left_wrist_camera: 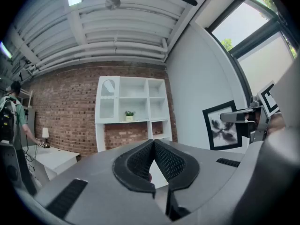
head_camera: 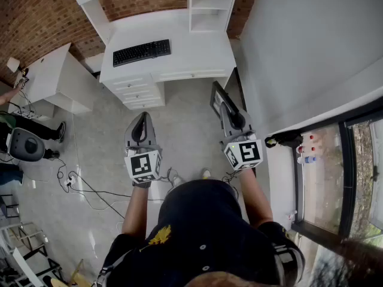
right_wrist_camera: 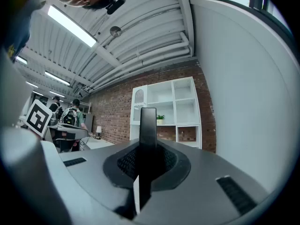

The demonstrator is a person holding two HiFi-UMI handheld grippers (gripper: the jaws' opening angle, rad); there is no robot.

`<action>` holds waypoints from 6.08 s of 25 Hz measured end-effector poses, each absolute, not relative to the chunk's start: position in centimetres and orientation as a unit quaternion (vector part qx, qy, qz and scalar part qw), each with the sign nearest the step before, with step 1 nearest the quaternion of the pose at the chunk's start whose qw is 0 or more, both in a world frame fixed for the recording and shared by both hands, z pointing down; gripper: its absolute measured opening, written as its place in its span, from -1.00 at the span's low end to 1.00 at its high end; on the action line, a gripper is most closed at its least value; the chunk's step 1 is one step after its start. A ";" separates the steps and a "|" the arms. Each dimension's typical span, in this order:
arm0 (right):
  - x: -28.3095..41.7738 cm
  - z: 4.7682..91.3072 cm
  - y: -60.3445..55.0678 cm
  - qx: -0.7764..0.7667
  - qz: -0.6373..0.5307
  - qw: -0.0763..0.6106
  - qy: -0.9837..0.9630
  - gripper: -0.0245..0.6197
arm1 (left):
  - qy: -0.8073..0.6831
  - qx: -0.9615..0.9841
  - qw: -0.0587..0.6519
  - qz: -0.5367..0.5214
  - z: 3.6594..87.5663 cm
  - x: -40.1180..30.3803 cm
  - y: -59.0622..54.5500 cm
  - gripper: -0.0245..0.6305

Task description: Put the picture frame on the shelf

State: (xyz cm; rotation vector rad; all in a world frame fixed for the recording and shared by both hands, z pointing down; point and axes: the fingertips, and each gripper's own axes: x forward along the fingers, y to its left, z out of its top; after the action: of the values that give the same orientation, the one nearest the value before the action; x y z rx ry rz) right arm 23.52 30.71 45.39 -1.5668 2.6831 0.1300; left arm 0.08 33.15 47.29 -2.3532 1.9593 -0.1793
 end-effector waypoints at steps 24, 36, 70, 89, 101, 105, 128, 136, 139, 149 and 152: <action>17.1 43.8 31.4 -0.479 0.014 0.053 0.876 -0.88 | 0.637 -0.768 0.041 -0.044 47.0 -6.2 36.9 -0.87; 11.6 44.7 35.0 -0.481 0.017 0.037 0.876 -0.88 | 0.625 -0.779 0.029 -0.039 47.9 -11.1 39.3 -0.87; 15.5 46.5 3.2 -0.431 -0.004 0.060 0.900 -0.88 | 0.659 -0.748 0.025 -0.071 47.8 -6.5 8.0 -0.87; 15.9 47.0 -5.5 -0.425 -0.014 0.062 0.903 -0.88 | 0.637 -0.766 0.049 -0.073 46.5 -4.2 -3.0 -0.87; 9.4 44.1 -13.4 -0.432 -0.011 0.054 0.900 -0.88 | 0.624 -0.778 0.048 -0.046 45.3 -10.6 -12.6 -0.87; 7.2 43.4 -15.9 -0.434 -0.002 0.047 0.900 -0.88 | 0.607 -0.792 0.044 -0.045 45.3 -12.0 -15.2 -0.87; -0.8 42.3 -25.4 -0.424 0.016 0.026 0.905 -0.88 | 0.592 -0.806 0.021 -0.022 45.4 -18.8 -24.0 -0.87; -1.1 39.3 -31.4 -0.369 0.030 0.043 0.928 -0.88 | 0.607 -0.793 0.047 -0.029 42.7 -18.2 -28.2 -0.87; -1.6 38.1 -33.4 -0.340 0.030 0.055 0.938 -0.88 | 0.607 -0.792 0.057 -0.029 41.6 -17.5 -30.0 -0.87; -3.5 34.3 -39.9 -0.266 0.027 0.062 0.961 -0.88 | 0.622 -0.781 0.046 -0.032 39.4 -16.6 -34.6 -0.87; -4.2 33.2 -41.3 -0.248 0.025 0.063 0.966 -0.88 | 0.623 -0.780 0.054 -0.030 38.6 -16.5 -35.4 -0.87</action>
State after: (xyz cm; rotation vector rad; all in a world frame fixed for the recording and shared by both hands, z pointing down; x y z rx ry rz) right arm -4.20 -41.30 33.21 -0.7497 2.9193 0.0748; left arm -16.48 -35.44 38.65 -2.3695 1.8927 -0.0907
